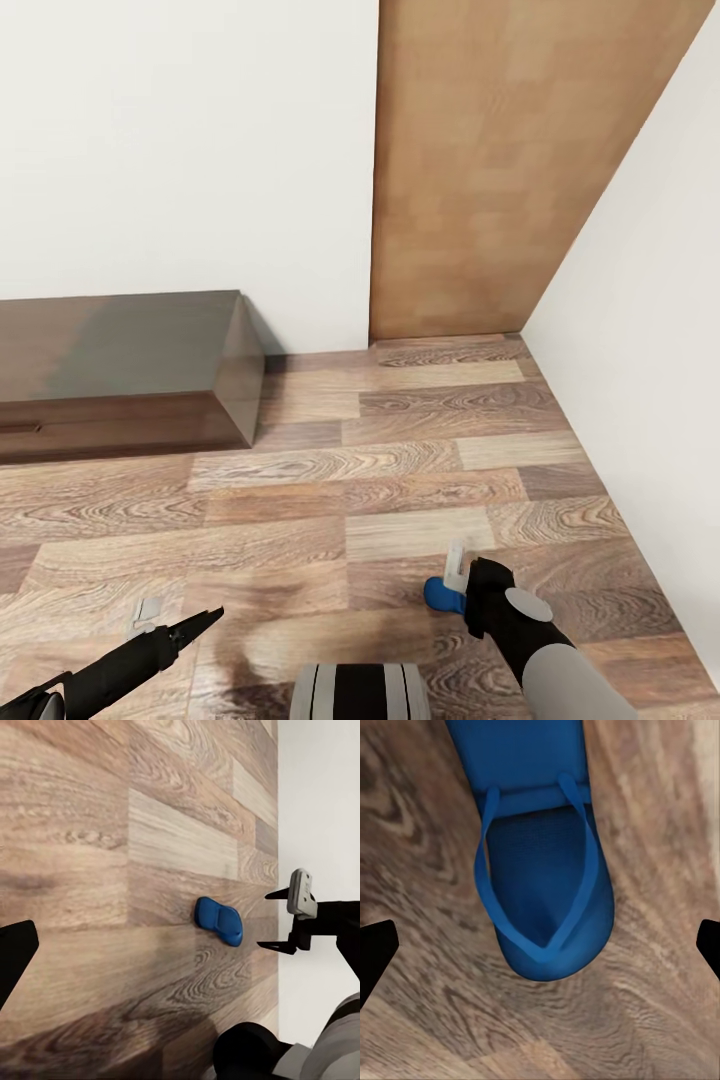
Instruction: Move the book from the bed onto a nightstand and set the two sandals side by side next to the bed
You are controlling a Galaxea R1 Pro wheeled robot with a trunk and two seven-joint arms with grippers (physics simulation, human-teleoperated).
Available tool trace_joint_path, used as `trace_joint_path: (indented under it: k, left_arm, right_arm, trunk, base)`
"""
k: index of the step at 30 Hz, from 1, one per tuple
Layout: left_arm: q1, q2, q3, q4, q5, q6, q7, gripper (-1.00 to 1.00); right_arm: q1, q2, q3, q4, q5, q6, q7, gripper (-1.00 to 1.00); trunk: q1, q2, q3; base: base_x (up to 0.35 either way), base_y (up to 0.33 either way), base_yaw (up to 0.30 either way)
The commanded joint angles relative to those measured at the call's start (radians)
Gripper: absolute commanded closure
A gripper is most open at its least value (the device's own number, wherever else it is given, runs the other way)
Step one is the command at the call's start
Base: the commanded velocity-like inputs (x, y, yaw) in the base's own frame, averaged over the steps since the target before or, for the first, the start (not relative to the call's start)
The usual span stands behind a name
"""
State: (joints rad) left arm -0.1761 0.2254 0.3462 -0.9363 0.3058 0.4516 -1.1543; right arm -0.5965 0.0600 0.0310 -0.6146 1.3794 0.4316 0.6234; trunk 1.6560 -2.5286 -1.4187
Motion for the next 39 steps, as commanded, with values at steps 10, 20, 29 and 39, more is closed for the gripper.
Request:
trace_joint_path:
  k: [10,20,29,39]
  left_arm:
    - [0.000,0.000,0.000,0.000,0.004,0.010,-0.002,-1.00]
    - [0.000,0.000,0.000,-0.001,0.004,0.010,-0.002,-1.00]
    - [0.000,0.000,-0.001,-0.001,0.003,0.010,-0.002,-1.00]
    - [0.000,0.000,-0.001,-0.001,0.003,0.009,-0.002,-1.00]
  right_arm:
    - [0.000,0.000,0.003,-0.001,0.007,0.003,0.007,-1.00]
    - [0.000,0.000,0.002,-0.001,0.007,0.003,0.007,-1.00]
    - [0.000,0.000,0.002,-0.001,0.007,0.003,0.007,-1.00]
    - [0.000,0.000,0.003,-0.001,0.007,0.003,0.007,-1.00]
  trunk:
    - [0.004,-0.003,-0.039]
    - [0.007,-0.004,-0.059]
    - [0.007,-0.004,-0.059]
    - [0.007,-0.004,-0.059]
  base:
    - [0.000,0.000,0.000]
    - [0.000,0.000,0.000]
    - [0.109,0.000,0.000]
    - [0.050,0.000,0.000]
